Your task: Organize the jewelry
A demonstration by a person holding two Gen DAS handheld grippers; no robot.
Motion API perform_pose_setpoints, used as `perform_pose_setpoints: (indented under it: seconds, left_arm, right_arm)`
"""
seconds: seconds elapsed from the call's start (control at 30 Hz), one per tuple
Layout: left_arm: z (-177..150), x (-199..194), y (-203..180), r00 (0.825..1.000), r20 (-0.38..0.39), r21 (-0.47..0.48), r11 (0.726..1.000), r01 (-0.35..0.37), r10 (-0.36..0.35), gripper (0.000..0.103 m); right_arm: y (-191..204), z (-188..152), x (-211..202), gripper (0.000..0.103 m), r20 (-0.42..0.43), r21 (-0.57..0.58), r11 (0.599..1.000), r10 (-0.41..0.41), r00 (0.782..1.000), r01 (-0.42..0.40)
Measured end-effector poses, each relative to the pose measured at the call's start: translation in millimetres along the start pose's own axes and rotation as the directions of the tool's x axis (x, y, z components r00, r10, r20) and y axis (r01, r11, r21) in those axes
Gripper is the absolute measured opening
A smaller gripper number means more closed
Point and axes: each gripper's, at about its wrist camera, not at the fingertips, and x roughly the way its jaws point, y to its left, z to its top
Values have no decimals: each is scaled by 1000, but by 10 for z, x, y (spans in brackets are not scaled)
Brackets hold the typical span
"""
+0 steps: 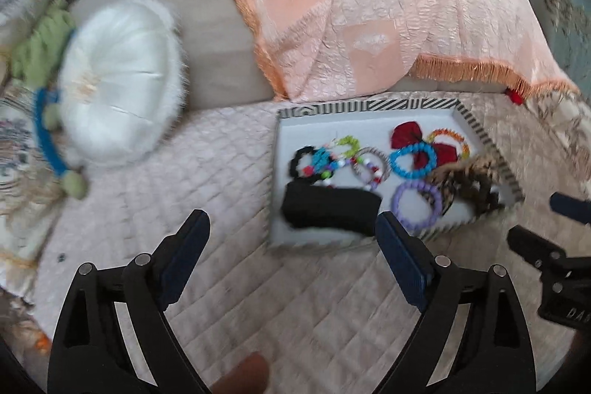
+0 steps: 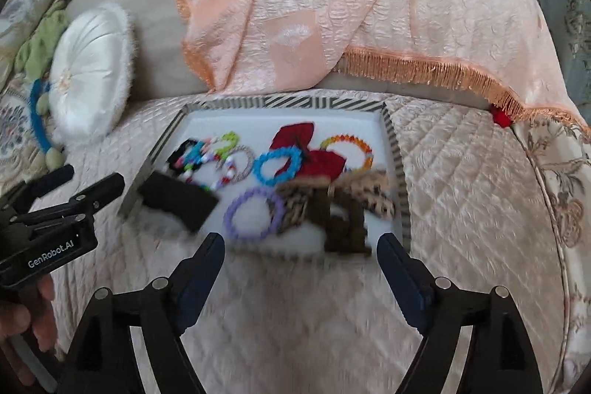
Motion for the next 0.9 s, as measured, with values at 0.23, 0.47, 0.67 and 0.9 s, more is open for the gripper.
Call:
perform_pose_setpoints:
  seconds: [0.23,0.47,0.67,0.9]
  left_arm:
    - [-131,78,39,996,-71,-72,997,42,-47,91]
    - [-182,146,-195,988,-109,-34,994,105,-108,91]
    - [-171,138,-274,987,-105,-24,993,119,-121,92]
    - [-163,106,-277,989,-89,-25,993,115,-117,92]
  right_arm:
    - [-3,-227,-177,82,40,1,997,-75,996,75]
    - [-99,-215,-133,82,30,39,995,-96,995,95]
    - [-7,-196,-145,83,53,7,994,-110,993,110]
    - [2,-183,-126,83,51,6,993,-115,992,115]
